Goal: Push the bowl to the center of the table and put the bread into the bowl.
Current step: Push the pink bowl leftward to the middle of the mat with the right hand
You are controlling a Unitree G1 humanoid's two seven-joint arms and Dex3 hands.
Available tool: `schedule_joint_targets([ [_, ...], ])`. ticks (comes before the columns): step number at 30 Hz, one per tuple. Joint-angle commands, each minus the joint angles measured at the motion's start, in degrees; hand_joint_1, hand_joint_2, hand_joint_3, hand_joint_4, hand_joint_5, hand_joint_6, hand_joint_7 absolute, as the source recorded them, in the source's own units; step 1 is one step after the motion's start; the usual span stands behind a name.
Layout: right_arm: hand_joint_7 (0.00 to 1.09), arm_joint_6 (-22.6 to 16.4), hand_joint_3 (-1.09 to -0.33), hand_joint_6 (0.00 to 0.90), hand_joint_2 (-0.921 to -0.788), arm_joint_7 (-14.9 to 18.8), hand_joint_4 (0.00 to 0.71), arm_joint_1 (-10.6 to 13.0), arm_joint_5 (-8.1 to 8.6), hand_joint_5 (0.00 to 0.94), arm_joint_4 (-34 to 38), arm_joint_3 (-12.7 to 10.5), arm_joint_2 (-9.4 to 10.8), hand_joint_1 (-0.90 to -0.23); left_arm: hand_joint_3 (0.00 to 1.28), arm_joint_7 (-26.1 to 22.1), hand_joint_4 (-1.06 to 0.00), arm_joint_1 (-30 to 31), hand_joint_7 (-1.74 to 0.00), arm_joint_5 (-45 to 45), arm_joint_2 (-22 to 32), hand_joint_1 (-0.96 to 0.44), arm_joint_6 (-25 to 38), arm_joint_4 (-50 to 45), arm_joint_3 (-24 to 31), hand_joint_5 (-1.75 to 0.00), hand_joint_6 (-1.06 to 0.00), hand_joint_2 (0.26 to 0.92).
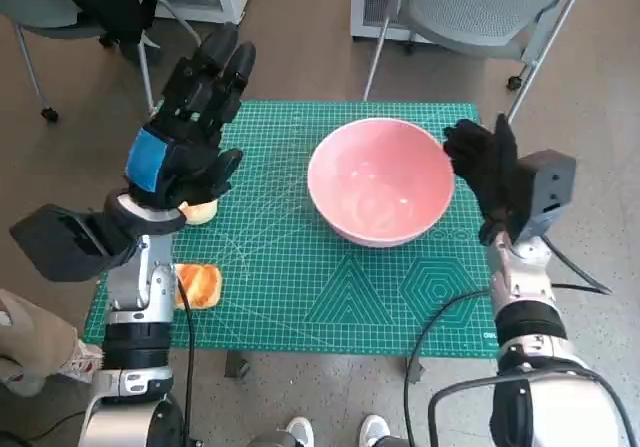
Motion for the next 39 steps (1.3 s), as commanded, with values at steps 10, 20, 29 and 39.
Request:
schedule_joint_targets([
  [10, 0.12, -0.1, -0.867, 0.076, -0.921, -0.2, 0.077, 0.0, 0.27, 0.014, 0.3, -0.6, 3.5, -0.685, 0.39, 0.2, -0.02, 0.3, -0.3, 0.0, 1.1, -0.66, 0.5, -0.7, 0.0, 0.0, -0.04, 0.921],
  [20, 0.12, 0.2, -0.87, 0.074, -0.921, 1.2, 0.089, -0.7, 1.41, 0.014, 0.4, -1.7, 5.9, -0.671, 0.39, 0.3, -0.01, 0.1, -0.31, -0.1, 1.2, -0.66, 0.7, -0.6, 0.0, 0.0, -0.03, 0.921],
  [29, 0.12, 0.0, -0.829, 0.07, -0.921, 2.4, 0.074, -1.1, 1.35, 0.003, 0.4, -2.3, 7.2, -0.71, 0.4, 0.4, -0.01, 0.2, -0.33, -0.1, 1.3, -0.67, 0.7, -0.7, 0.2, 0.0, -0.01, 0.921],
  [39, 0.12, 0.0, -0.829, 0.055, -0.921, 2.9, 0.057, -1.4, 1.02, 0.0, 0.3, -2.1, 7.3, -0.699, 0.4, 0.6, -0.01, 0.5, -0.35, -0.1, 1.2, -0.67, 0.5, -1.0, 0.2, 0.0, 0.0, 0.921],
])
